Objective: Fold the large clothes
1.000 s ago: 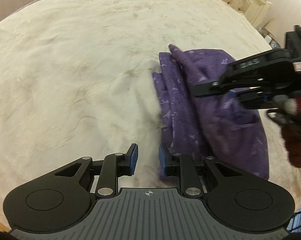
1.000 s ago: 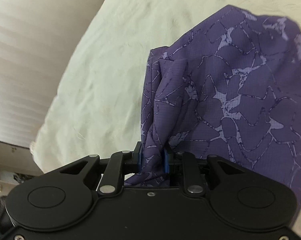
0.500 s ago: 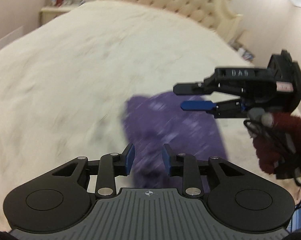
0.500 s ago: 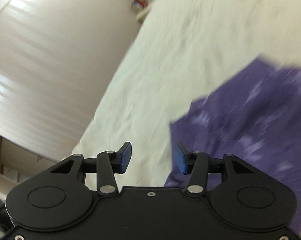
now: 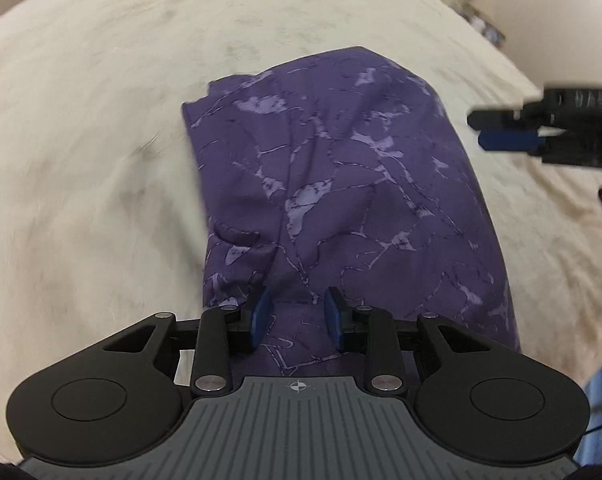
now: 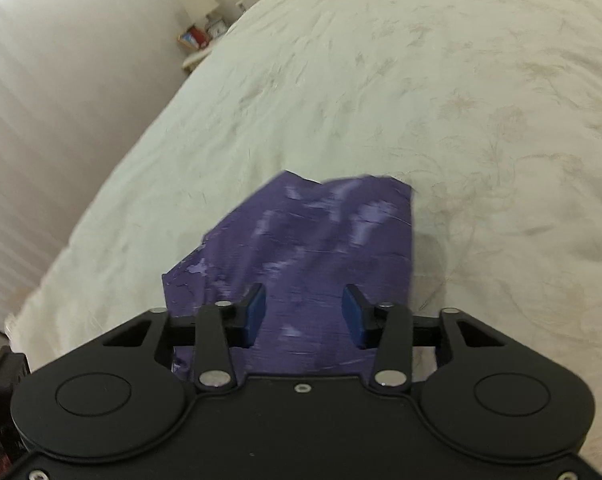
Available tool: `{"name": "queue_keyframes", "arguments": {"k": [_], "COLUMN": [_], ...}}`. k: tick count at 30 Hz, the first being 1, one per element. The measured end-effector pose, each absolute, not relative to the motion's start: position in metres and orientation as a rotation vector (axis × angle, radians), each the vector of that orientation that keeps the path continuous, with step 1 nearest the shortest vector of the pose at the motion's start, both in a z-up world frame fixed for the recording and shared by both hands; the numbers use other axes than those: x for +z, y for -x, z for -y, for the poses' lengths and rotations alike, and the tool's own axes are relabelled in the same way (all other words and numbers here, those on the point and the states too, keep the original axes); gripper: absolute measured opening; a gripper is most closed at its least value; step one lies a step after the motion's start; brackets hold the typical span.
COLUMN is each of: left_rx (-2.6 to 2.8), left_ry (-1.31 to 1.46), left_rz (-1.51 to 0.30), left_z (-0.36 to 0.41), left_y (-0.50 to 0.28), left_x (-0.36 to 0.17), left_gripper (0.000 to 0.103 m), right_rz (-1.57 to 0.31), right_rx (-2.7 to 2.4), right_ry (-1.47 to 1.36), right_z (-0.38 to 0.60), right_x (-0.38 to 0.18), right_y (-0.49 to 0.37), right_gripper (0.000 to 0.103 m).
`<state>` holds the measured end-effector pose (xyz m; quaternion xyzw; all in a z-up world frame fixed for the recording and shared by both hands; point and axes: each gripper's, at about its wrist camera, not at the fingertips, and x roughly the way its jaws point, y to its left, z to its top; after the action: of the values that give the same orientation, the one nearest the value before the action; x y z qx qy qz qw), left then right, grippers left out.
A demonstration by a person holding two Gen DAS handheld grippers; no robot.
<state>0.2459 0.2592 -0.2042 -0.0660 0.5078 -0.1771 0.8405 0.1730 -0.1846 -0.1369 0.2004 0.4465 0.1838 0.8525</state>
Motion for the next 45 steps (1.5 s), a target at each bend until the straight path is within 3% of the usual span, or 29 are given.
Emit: {"name": "queue_keyframes", "arguments": {"k": [4, 8, 11, 16, 17, 19, 23, 28, 31, 38, 40, 41, 42, 45], "left_rx": [-0.386, -0.375, -0.38, -0.376, -0.376, -0.375, -0.376, -0.375, -0.38, -0.38, -0.376, -0.374, -0.371, -0.354], "left_ry": [0.119, 0.137, 0.146, 0.157, 0.158, 0.169, 0.211, 0.244, 0.263, 0.264, 0.274, 0.281, 0.288, 0.31], "left_rz": [-1.068, -1.064, -1.053, -1.048, -1.051, -1.058, -1.054, -1.042, -1.033, -1.017, -1.013, -1.014, -1.013, -0.996], "left_z": [-0.257, -0.26, -0.261, -0.263, -0.263, -0.265, -0.271, -0.276, -0.281, -0.28, -0.281, -0.282, -0.283, -0.286], "left_y": [-0.246, -0.243, -0.241, -0.24, -0.24, -0.241, -0.24, -0.24, -0.239, -0.235, -0.234, -0.233, -0.233, -0.229], "left_x": [-0.199, -0.201, -0.207, -0.206, -0.205, -0.206, -0.208, -0.21, -0.211, -0.209, -0.21, -0.21, -0.211, -0.212], "left_gripper": [0.03, 0.03, 0.03, 0.03, 0.03, 0.03, 0.03, 0.031, 0.031, 0.031, 0.032, 0.032, 0.032, 0.033], "right_rz": [-0.936, -0.948, -1.005, -1.122, -1.114, -1.053, -0.903, -0.89, -0.893, -0.957, -0.994, -1.019, -1.035, -1.03], "right_rx": [0.428, 0.414, 0.346, 0.313, 0.306, 0.322, 0.473, 0.696, 0.826, 0.995, 1.019, 1.037, 1.044, 1.037], "right_ry": [-0.318, -0.243, -0.218, -0.166, -0.156, -0.111, -0.007, 0.014, 0.05, 0.259, 0.323, 0.327, 0.329, 0.296], "right_z": [0.158, 0.135, 0.13, 0.121, 0.119, 0.112, 0.088, 0.045, 0.011, -0.044, -0.049, -0.05, -0.048, -0.042], "right_x": [-0.133, -0.139, -0.159, -0.186, -0.183, -0.17, -0.134, -0.12, -0.119, -0.137, -0.146, -0.149, -0.151, -0.148], "right_y": [-0.185, -0.216, -0.253, -0.288, -0.288, -0.282, -0.252, -0.233, -0.231, -0.239, -0.242, -0.242, -0.244, -0.249], "right_gripper": [0.032, 0.031, 0.02, 0.013, 0.014, 0.03, 0.05, 0.052, 0.061, 0.061, 0.056, 0.031, 0.013, 0.009]}}
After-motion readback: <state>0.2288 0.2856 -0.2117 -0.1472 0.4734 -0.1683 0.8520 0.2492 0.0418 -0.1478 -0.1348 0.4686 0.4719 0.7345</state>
